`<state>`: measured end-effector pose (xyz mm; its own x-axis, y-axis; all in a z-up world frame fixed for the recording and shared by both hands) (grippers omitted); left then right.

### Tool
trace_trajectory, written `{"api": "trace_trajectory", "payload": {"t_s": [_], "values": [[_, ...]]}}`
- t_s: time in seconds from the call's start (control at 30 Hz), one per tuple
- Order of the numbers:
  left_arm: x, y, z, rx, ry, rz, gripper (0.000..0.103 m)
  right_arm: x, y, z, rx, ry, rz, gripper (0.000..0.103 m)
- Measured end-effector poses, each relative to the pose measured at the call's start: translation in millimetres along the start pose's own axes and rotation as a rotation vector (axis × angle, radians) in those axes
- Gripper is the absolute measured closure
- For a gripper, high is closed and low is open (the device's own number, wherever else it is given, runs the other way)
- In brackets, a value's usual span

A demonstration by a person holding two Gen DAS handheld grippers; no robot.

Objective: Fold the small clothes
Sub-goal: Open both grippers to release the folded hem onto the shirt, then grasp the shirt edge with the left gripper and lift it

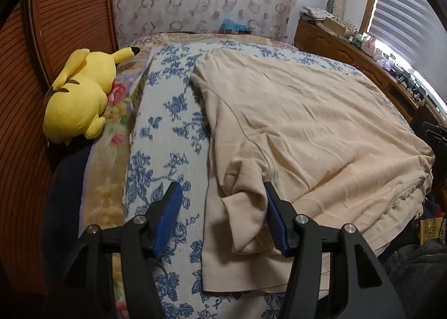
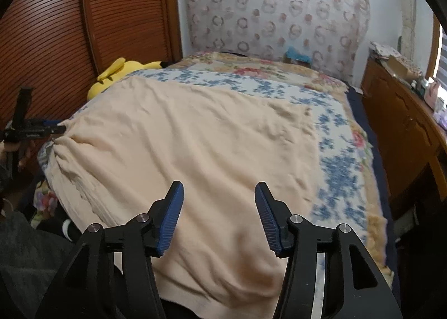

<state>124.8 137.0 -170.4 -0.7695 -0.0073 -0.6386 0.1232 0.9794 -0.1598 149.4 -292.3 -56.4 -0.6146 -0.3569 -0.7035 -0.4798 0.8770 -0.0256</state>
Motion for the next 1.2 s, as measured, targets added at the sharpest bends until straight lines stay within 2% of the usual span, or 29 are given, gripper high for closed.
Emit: {"api": "trace_trajectory", "payload": {"t_s": [0.17, 0.43, 0.47, 0.5, 0.7, 0.73, 0.77, 0.83, 0.97, 1.2], "values": [[10.8, -5.9, 3.0, 0.006, 0.012, -0.001, 0.046, 0.3, 20.1, 24.2, -0.032, 0.023, -0.016, 0.046], [16.1, -7.4, -2.3, -0.015, -0.037, -0.032, 0.047, 8.6, 38.7, 56.0, -0.042, 0.066, -0.023, 0.044], [16.7, -8.1, -2.9, -0.016, -0.042, -0.033, 0.054, 9.6, 40.0, 58.7, -0.038, 0.07, -0.026, 0.043], [17.2, -8.9, -3.3, -0.018, -0.048, -0.035, 0.057, 10.7, 39.9, 61.4, -0.035, 0.075, -0.027, 0.043], [21.4, -13.9, -8.1, -0.007, -0.061, -0.049, 0.069, 19.0, 40.4, 73.6, -0.011, 0.082, -0.033, 0.041], [22.5, -14.5, -9.2, -0.002, -0.066, -0.054, 0.074, 19.8, 41.2, 74.3, -0.003, 0.076, -0.041, 0.039], [23.6, -14.7, -10.0, 0.003, -0.07, -0.058, 0.087, 20.1, 41.8, 75.1, 0.008, 0.071, -0.048, 0.037], [24.5, -15.4, -10.6, 0.016, -0.07, -0.067, 0.095, 21.2, 43.6, 75.5, 0.02, 0.055, -0.055, 0.031], [15.7, -26.9, -19.3, 0.062, -0.094, -0.068, 0.098, 20.3, 41.1, 77.6, 0.024, 0.057, -0.041, 0.027], [-25.3, -79.0, -47.5, 0.189, -0.169, 0.0, 0.098, 19.6, 35.9, 68.9, -0.007, 0.074, -0.007, 0.029]]}}
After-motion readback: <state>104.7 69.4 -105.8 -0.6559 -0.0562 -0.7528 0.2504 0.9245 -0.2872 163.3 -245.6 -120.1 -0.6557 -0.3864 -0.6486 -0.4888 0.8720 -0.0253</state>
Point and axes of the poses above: each gripper's, at about its wrist camera, not at the fingertips, and z roughly the way its jaws point, y to its left, x to its underside, the point moved 10 cm from there along z, roughly the way its jaws point, and after that the axes turned 3 degrees about x, right-handed, at the moved point
